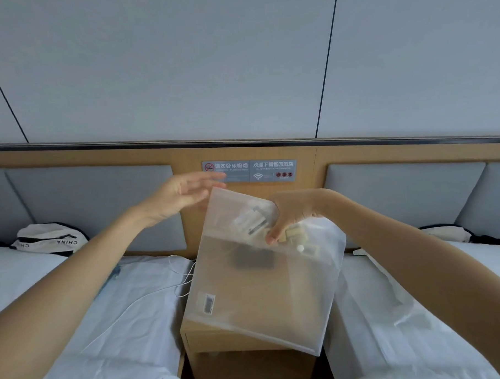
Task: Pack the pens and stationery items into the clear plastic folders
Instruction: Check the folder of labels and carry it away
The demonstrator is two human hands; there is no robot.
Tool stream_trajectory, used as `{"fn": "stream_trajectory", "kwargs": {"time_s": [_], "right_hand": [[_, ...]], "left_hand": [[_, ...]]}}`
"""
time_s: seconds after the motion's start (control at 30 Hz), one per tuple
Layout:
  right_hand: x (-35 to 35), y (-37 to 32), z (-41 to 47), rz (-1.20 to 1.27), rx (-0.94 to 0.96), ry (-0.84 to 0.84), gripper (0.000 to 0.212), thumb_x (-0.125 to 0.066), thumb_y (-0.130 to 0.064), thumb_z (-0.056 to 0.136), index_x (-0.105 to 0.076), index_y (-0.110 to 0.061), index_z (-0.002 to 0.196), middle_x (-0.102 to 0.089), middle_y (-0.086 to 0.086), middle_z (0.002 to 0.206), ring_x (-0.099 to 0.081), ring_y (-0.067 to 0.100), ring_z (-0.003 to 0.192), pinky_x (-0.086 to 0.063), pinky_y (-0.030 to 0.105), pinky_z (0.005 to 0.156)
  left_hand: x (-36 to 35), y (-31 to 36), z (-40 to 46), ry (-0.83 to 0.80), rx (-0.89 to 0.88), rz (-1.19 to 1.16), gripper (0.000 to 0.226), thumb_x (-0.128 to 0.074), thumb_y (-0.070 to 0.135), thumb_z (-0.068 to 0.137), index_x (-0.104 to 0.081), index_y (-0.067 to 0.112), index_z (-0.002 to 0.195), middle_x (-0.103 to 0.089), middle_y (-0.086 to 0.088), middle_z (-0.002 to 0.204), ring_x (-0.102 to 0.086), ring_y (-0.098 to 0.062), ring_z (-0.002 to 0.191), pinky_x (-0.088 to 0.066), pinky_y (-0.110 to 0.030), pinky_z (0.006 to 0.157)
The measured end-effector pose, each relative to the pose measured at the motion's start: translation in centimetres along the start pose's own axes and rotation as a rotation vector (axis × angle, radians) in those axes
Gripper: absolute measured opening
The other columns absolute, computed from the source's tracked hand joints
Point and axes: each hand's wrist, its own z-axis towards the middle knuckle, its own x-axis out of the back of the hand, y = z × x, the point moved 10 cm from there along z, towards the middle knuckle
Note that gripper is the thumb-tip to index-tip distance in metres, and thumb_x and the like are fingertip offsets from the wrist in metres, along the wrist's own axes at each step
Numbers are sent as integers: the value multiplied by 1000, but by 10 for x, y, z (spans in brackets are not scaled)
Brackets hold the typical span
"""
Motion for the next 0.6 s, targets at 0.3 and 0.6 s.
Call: {"fn": "stream_trajectory", "kwargs": {"time_s": [0.3, 0.6], "right_hand": [[60, 38, -9, 433, -168, 418, 40, -90, -28, 58, -69, -5, 82, -67, 4, 74, -64, 21, 71, -47, 24, 61], [62, 42, -19, 944, -158, 833, 32, -86, -22, 68, -62, -8, 84, -63, 0, 75, -59, 10, 59, -47, 21, 50]], "left_hand": [[27, -20, -21, 531, -35, 56, 35, -57, -2, 90, -59, 24, 112, -62, 12, 111, -60, 8, 97, -43, -12, 90], [-45, -10, -10, 670, 12, 133, 41, -61, 16, 92, -50, 11, 131, -53, 3, 124, -50, -11, 112, -35, -11, 92]]}}
